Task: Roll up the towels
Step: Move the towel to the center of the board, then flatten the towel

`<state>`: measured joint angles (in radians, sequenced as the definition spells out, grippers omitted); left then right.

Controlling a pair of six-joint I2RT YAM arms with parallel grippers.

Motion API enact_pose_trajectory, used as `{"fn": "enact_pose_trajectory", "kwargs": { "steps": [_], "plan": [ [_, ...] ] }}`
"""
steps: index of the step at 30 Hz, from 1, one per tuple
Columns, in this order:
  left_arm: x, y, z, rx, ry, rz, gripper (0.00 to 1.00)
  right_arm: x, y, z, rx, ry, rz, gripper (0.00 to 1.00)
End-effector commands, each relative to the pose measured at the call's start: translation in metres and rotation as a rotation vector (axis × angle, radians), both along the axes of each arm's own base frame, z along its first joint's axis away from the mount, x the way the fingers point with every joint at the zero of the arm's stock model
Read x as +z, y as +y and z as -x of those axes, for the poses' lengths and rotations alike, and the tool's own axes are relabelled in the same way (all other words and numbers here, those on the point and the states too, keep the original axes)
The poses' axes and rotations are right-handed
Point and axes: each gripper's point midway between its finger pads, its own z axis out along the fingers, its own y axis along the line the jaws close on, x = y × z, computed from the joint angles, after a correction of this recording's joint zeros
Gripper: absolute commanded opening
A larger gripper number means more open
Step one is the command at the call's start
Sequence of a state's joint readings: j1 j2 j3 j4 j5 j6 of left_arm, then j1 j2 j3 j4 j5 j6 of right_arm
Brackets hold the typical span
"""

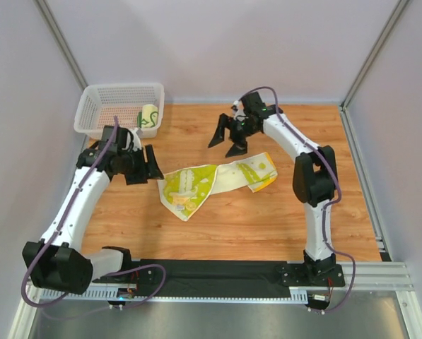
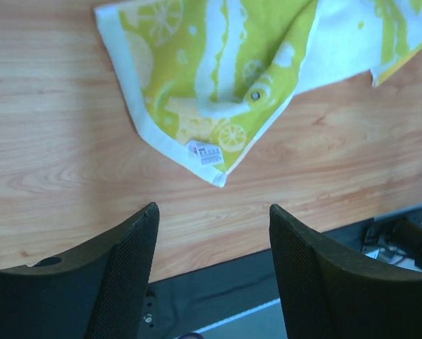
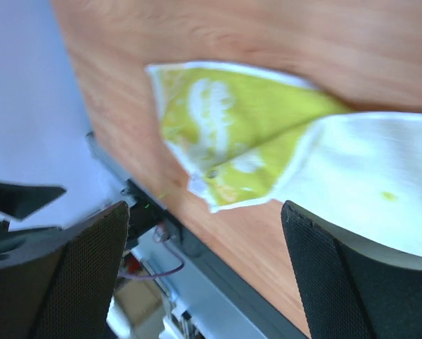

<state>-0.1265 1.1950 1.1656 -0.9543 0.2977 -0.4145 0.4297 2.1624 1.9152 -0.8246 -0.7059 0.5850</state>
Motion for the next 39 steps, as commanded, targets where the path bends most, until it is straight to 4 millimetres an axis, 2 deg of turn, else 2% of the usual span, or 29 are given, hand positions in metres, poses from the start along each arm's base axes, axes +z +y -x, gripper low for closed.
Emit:
{"fn": "enact_pose_trajectory", "kwargs": {
  "steps": [1, 2, 3, 6, 7, 8, 10, 11, 14, 17, 22, 24, 26, 28, 35, 39],
  "plan": [
    [-0.023, -0.036, 0.024, -0.160, 0.106, 0.059, 0.70, -0.004, -0.063, -0.005, -0.088, -0.065, 0.236, 0.89],
    [-0.037, -0.049, 0.034, -0.219, 0.161, 0.042, 0.70, -0.011, -0.079, -0.006, -0.076, -0.094, 0.311, 0.88],
    [-0.050, -0.054, 0.041, -0.247, 0.196, 0.026, 0.69, -0.019, -0.103, -0.005, -0.107, -0.098, 0.429, 0.87],
    [-0.079, -0.065, 0.053, -0.274, 0.264, -0.003, 0.69, -0.037, -0.138, 0.007, -0.084, -0.108, 0.598, 0.85],
    [-0.085, -0.067, 0.054, -0.256, 0.282, 0.004, 0.69, -0.036, -0.144, 0.010, -0.086, -0.113, 0.620, 0.85],
    [-0.093, -0.069, 0.055, -0.250, 0.311, 0.006, 0.69, -0.045, -0.150, 0.019, -0.078, -0.087, 0.643, 0.84],
    [-0.105, -0.071, 0.057, -0.252, 0.341, 0.012, 0.69, -0.044, -0.158, 0.024, -0.095, -0.093, 0.660, 0.84],
    [-0.116, -0.071, 0.059, -0.255, 0.377, 0.000, 0.69, -0.053, -0.162, 0.034, -0.090, -0.065, 0.670, 0.84],
    [-0.135, -0.074, 0.063, -0.282, 0.444, -0.022, 0.70, -0.051, -0.163, 0.041, -0.101, -0.074, 0.657, 0.84],
    [-0.148, -0.080, 0.063, -0.304, 0.480, -0.040, 0.73, -0.052, -0.162, 0.049, -0.095, -0.072, 0.635, 0.84],
    [-0.168, -0.082, 0.055, -0.275, 0.520, -0.093, 0.73, -0.059, -0.166, 0.061, -0.079, -0.056, 0.639, 0.83],
    [-0.175, -0.082, 0.052, -0.254, 0.545, -0.109, 0.67, -0.065, -0.166, 0.063, -0.069, -0.047, 0.641, 0.82],
    [-0.180, -0.080, 0.047, -0.240, 0.549, -0.130, 0.46, -0.074, -0.169, 0.069, -0.059, -0.025, 0.657, 0.80],
    [-0.181, -0.081, 0.045, -0.233, 0.551, -0.134, 0.33, -0.085, -0.175, 0.072, -0.054, -0.006, 0.691, 0.79],
    [-0.175, -0.081, 0.039, -0.235, 0.529, -0.142, 0.18, -0.111, -0.180, 0.072, -0.035, 0.028, 0.736, 0.71],
    [-0.171, -0.081, 0.036, -0.233, 0.520, -0.147, 0.00, -0.118, -0.177, 0.067, -0.035, 0.027, 0.740, 0.68]
  ]
}}
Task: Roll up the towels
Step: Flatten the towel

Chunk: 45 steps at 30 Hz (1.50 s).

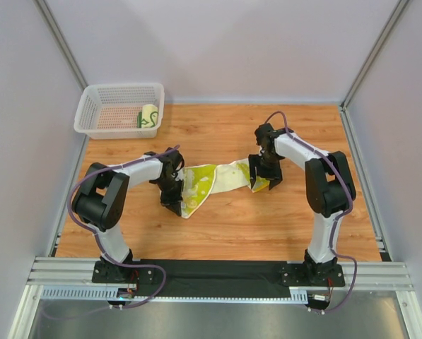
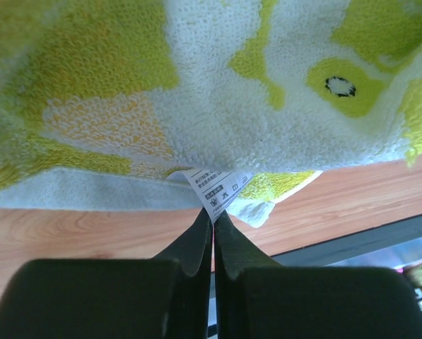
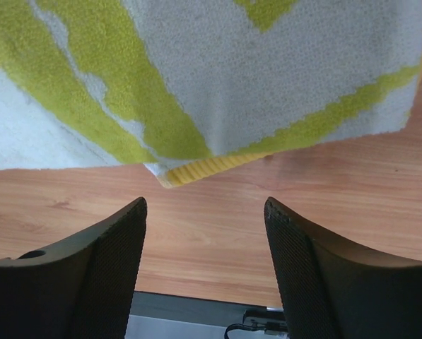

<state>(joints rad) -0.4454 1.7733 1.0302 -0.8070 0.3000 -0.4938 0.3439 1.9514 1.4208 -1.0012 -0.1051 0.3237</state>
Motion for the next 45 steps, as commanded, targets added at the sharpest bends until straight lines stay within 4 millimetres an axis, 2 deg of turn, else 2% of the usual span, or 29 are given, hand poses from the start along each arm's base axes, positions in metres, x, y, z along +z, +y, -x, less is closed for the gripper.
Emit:
{"fn": "enact_pose_trajectory", "kwargs": {
  "steps": [1, 6, 8, 12, 13, 15, 16, 18, 21, 24, 25, 27, 29, 30, 32, 38, 43, 45],
  "plan": [
    [0.009, -0.005, -0.016, 0.002, -0.055, 0.000, 0.00, -0.007, 0.001, -0.014, 0.014, -0.040, 0.019, 0.68],
    [0.025, -0.009, -0.025, 0.002, -0.101, 0.022, 0.00, -0.018, 0.005, -0.019, 0.036, -0.030, 0.053, 0.65],
    [0.035, -0.011, -0.029, 0.001, -0.131, 0.035, 0.00, -0.021, 0.006, -0.020, 0.030, -0.024, 0.056, 0.58],
    [0.050, -0.011, -0.035, 0.000, -0.164, 0.035, 0.00, -0.030, 0.008, -0.022, 0.028, -0.016, 0.070, 0.41],
    [0.053, -0.011, -0.035, -0.006, -0.171, 0.040, 0.00, -0.030, 0.008, -0.022, 0.028, -0.018, 0.071, 0.33],
    [0.058, -0.012, -0.036, -0.009, -0.178, 0.048, 0.00, -0.030, 0.006, -0.024, 0.025, -0.025, 0.076, 0.24],
    [0.062, -0.012, -0.037, -0.008, -0.187, 0.055, 0.00, -0.029, 0.006, -0.025, 0.027, -0.027, 0.079, 0.14],
    [0.069, -0.013, -0.039, -0.005, -0.198, 0.069, 0.00, -0.027, 0.005, -0.025, 0.029, -0.032, 0.087, 0.03],
    [0.086, -0.010, -0.049, 0.010, -0.229, 0.088, 0.00, -0.016, 0.001, -0.027, 0.025, -0.056, 0.090, 0.00],
    [0.113, -0.001, -0.064, 0.043, -0.281, 0.109, 0.00, 0.007, -0.015, -0.035, -0.016, -0.107, 0.105, 0.00],
    [0.130, 0.004, -0.073, 0.066, -0.317, 0.122, 0.00, 0.015, -0.018, -0.037, -0.037, -0.122, 0.098, 0.00],
    [0.147, 0.011, -0.081, 0.088, -0.354, 0.135, 0.00, 0.040, -0.034, -0.044, -0.093, -0.169, 0.078, 0.00],
    [0.171, 0.021, -0.092, 0.127, -0.401, 0.159, 0.00, 0.054, -0.053, -0.046, -0.143, -0.184, 0.086, 0.00],
    [0.179, 0.027, -0.096, 0.142, -0.421, 0.165, 0.00, 0.069, -0.059, -0.049, -0.157, -0.220, 0.081, 0.00],
    [0.198, 0.031, -0.102, 0.150, -0.461, 0.177, 0.00, 0.079, -0.072, -0.048, -0.185, -0.225, 0.088, 0.00],
    [0.233, 0.045, -0.113, 0.183, -0.534, 0.205, 0.00, 0.113, -0.090, -0.048, -0.250, -0.283, 0.081, 0.00],
    [0.266, 0.051, -0.119, 0.198, -0.624, 0.232, 0.00, 0.148, -0.092, -0.041, -0.265, -0.347, 0.057, 0.00],
    [0.273, 0.048, -0.120, 0.196, -0.645, 0.261, 0.00, 0.161, -0.091, -0.039, -0.265, -0.373, 0.044, 0.00]
  ]
}}
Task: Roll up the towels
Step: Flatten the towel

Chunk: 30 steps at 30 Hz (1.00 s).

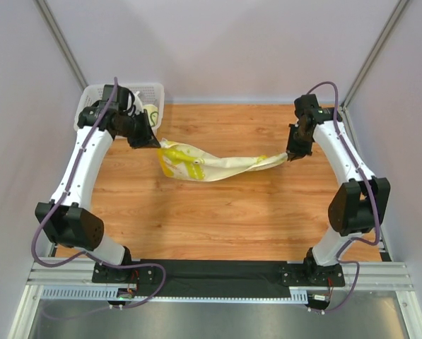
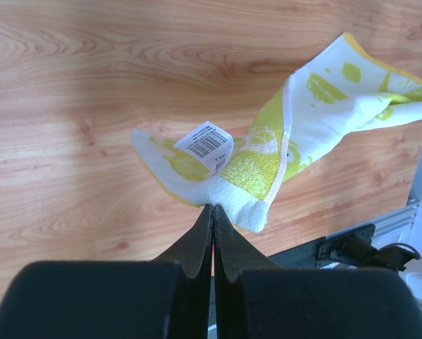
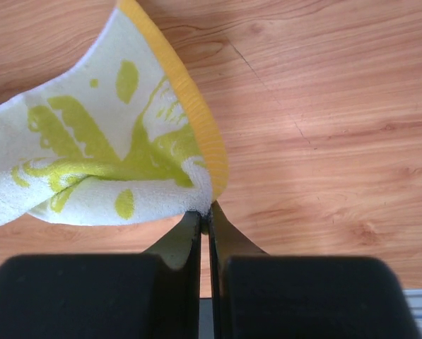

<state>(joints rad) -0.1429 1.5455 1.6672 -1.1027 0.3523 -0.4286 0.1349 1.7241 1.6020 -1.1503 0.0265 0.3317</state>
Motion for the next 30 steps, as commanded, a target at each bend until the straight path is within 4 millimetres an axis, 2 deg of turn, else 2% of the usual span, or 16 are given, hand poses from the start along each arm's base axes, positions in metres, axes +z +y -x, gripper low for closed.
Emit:
{"fn": "enact_pose_trajectory", "kwargs": {
  "steps": [1, 5, 9, 10, 11, 12, 13, 14, 15, 16, 18, 20, 21, 25, 30],
  "plan": [
    [0.039, -0.005, 0.003, -0.029, -0.124, 0.052, 0.00, 0.049, -0.003, 0.007, -0.017, -0.104, -0.015, 0.00],
    [0.037, -0.007, -0.011, -0.026, -0.142, 0.054, 0.00, 0.069, -0.003, 0.026, -0.008, -0.130, -0.028, 0.00],
    [0.012, 0.006, -0.021, 0.032, -0.050, -0.008, 0.01, 0.062, 0.007, 0.057, 0.011, -0.093, -0.104, 0.00],
    [-0.008, 0.006, -0.024, 0.033, 0.001, -0.010, 0.05, 0.042, 0.009, 0.073, 0.014, -0.034, -0.113, 0.00],
    [-0.018, 0.006, -0.027, 0.031, 0.020, -0.008, 0.19, 0.036, 0.013, 0.080, 0.022, -0.014, -0.138, 0.00],
    [-0.030, 0.005, -0.030, 0.022, 0.039, -0.007, 0.25, 0.030, 0.012, 0.087, 0.019, 0.003, -0.140, 0.00],
    [-0.055, 0.004, -0.037, 0.013, 0.078, -0.014, 0.29, 0.010, 0.012, 0.098, 0.018, 0.057, -0.137, 0.00],
    [-0.068, 0.003, -0.042, 0.007, 0.103, -0.015, 0.38, 0.002, 0.013, 0.103, 0.023, 0.083, -0.144, 0.00],
    [-0.080, -0.001, -0.045, -0.010, 0.131, -0.004, 0.42, -0.004, 0.013, 0.106, 0.021, 0.103, -0.145, 0.00],
    [-0.106, -0.002, -0.050, -0.016, 0.201, -0.008, 0.46, -0.010, 0.013, 0.107, 0.020, 0.122, -0.145, 0.00],
    [-0.128, -0.004, -0.050, -0.025, 0.276, -0.010, 0.49, -0.017, 0.015, 0.106, 0.018, 0.136, -0.150, 0.00],
    [-0.133, -0.004, -0.046, -0.016, 0.275, -0.017, 0.50, -0.015, 0.013, 0.100, 0.015, 0.128, -0.136, 0.00],
    [-0.121, -0.004, -0.043, -0.014, 0.228, -0.019, 0.52, -0.013, 0.012, 0.097, 0.018, 0.118, -0.129, 0.00],
    [-0.131, -0.004, -0.019, -0.032, 0.226, -0.053, 0.56, -0.005, 0.007, 0.082, 0.019, 0.095, -0.094, 0.00],
    [-0.155, -0.036, -0.004, -0.135, 0.240, -0.039, 0.58, -0.006, 0.013, 0.067, 0.037, 0.111, -0.109, 0.00]
  ]
}}
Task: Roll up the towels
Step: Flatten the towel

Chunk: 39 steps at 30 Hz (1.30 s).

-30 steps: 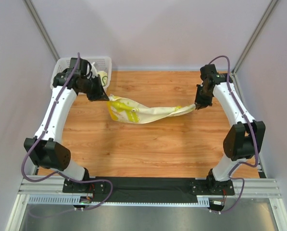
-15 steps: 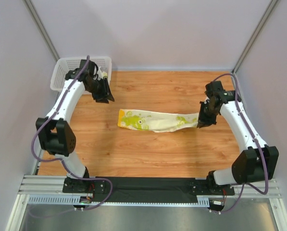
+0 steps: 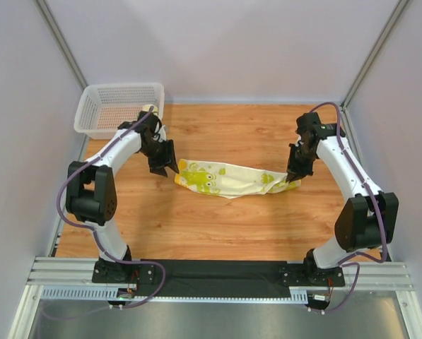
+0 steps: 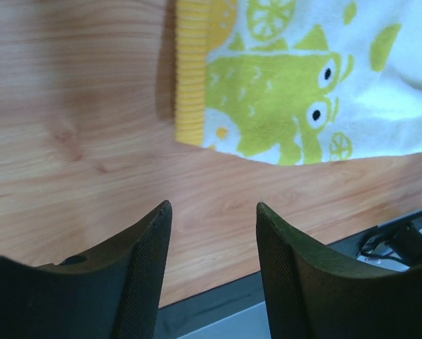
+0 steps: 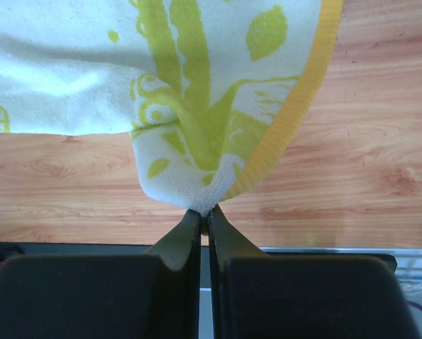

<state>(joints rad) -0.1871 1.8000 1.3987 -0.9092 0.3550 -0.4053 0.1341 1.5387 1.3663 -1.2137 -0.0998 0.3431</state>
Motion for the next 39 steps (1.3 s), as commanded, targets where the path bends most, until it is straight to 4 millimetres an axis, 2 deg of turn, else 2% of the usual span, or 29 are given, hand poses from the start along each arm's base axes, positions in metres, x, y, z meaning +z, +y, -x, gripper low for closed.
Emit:
{"fn": "enact_pose_trajectory", "kwargs": {
  "steps": [1, 4, 9, 14, 20, 21, 22, 25, 27, 28, 31, 32, 35, 36, 38, 39],
  "plan": [
    [-0.002, -0.025, -0.005, -0.072, -0.069, 0.028, 0.58, 0.004, 0.001, -0.013, 0.016, -0.018, -0.003, 0.00],
    [-0.017, -0.034, -0.008, -0.081, -0.044, 0.017, 0.59, 0.004, -0.001, -0.014, 0.025, -0.013, 0.007, 0.00],
    [-0.038, -0.020, -0.014, -0.060, 0.015, -0.093, 0.60, 0.004, -0.002, -0.013, 0.032, -0.008, 0.018, 0.00],
    [-0.043, -0.018, -0.023, -0.055, 0.008, -0.120, 0.63, 0.005, -0.001, -0.012, 0.034, -0.011, 0.009, 0.00],
    [-0.052, -0.032, -0.031, -0.084, 0.013, -0.048, 0.64, 0.002, 0.000, -0.016, 0.046, -0.004, 0.011, 0.00],
    [-0.054, -0.036, -0.033, -0.092, 0.012, -0.034, 0.62, 0.003, -0.001, -0.017, 0.046, -0.006, 0.011, 0.00],
    [-0.054, -0.038, -0.032, -0.095, 0.016, -0.024, 0.51, 0.003, -0.001, -0.018, 0.052, -0.005, 0.014, 0.00],
    [-0.055, -0.042, -0.031, -0.094, 0.030, -0.004, 0.28, 0.003, 0.000, -0.021, 0.052, -0.005, 0.009, 0.00],
    [-0.051, -0.044, -0.031, -0.095, 0.020, 0.011, 0.21, 0.003, 0.002, -0.023, 0.054, -0.004, 0.003, 0.00],
    [-0.047, -0.045, -0.031, -0.096, 0.011, 0.019, 0.14, 0.004, 0.002, -0.023, 0.057, -0.004, 0.001, 0.00],
    [-0.017, -0.045, -0.033, -0.089, -0.036, 0.030, 0.01, 0.008, 0.002, -0.024, 0.059, -0.010, -0.002, 0.00],
    [0.004, -0.044, -0.034, -0.086, -0.078, 0.023, 0.01, 0.008, 0.003, -0.023, 0.062, -0.010, -0.002, 0.00],
    [0.051, -0.035, -0.046, -0.069, -0.183, -0.023, 0.07, 0.008, 0.000, -0.021, 0.057, -0.016, 0.006, 0.00],
    [0.074, -0.035, -0.056, -0.063, -0.236, -0.025, 0.12, 0.006, 0.000, -0.021, 0.055, -0.013, 0.006, 0.00],
    [0.088, -0.034, -0.077, -0.059, -0.276, -0.047, 0.16, -0.001, 0.004, -0.022, 0.062, 0.009, -0.014, 0.00],
    [0.087, -0.035, -0.083, -0.057, -0.271, -0.049, 0.16, -0.001, 0.006, -0.023, 0.064, 0.013, -0.022, 0.00]
  ]
}}
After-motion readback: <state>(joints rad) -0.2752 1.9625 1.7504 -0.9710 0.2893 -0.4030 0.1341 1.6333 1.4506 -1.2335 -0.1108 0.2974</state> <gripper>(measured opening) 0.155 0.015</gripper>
